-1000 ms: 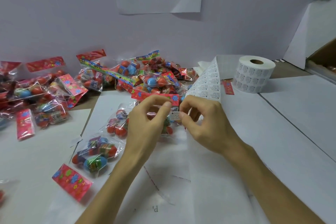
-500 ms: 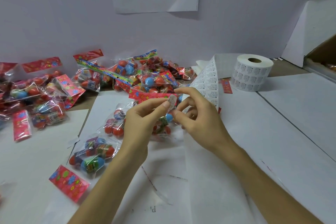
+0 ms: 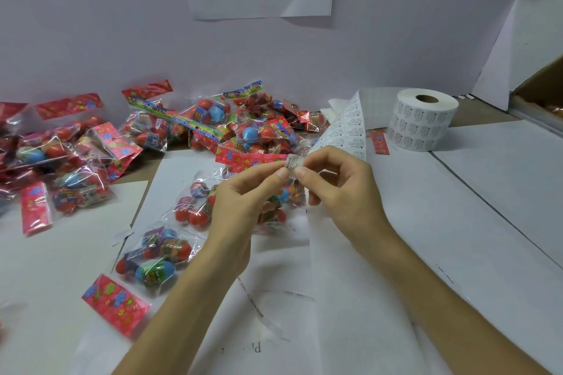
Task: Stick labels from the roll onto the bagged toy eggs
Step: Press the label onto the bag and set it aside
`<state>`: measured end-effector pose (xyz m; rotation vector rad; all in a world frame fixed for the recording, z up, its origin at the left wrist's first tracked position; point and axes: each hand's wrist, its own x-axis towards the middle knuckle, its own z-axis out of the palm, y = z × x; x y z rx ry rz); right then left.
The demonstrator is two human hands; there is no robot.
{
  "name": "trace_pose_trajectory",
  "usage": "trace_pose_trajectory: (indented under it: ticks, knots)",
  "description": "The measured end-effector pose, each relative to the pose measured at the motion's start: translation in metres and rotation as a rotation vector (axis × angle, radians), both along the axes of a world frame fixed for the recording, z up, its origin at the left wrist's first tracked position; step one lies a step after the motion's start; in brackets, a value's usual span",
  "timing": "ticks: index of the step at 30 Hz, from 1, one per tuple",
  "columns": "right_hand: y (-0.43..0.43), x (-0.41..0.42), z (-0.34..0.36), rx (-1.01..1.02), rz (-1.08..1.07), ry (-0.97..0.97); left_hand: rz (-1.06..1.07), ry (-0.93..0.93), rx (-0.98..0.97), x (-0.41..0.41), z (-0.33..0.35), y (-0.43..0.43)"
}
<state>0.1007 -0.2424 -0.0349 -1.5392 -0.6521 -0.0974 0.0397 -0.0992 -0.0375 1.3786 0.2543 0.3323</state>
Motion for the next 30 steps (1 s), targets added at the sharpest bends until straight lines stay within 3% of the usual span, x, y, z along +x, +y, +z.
trace_pose_trajectory:
  ticks: [3, 7, 12, 17, 22, 30]
  knots:
    - [0.001, -0.004, -0.002, -0.113, -0.100, -0.248, 0.057, -0.038, 0.063, 0.002, -0.003, 0.000]
    - [0.001, -0.006, -0.003, -0.158, -0.149, -0.485, 0.175, -0.081, 0.308, 0.004, -0.007, 0.006]
    - [-0.003, -0.005, 0.001, -0.131, -0.182, -0.468, 0.425, 0.098, 0.735, 0.006, -0.014, 0.032]
    - [-0.004, -0.007, 0.006, -0.066, -0.225, -0.375, 0.313, 0.370, 0.968, 0.006, -0.018, 0.038]
    - [-0.005, -0.007, 0.007, -0.077, -0.238, -0.346, 0.227, 0.380, 0.921, 0.004, -0.016, 0.033]
    - [-0.006, -0.004, 0.008, -0.037, -0.251, -0.224, 0.266, 0.076, 0.418, 0.005, -0.005, 0.032]
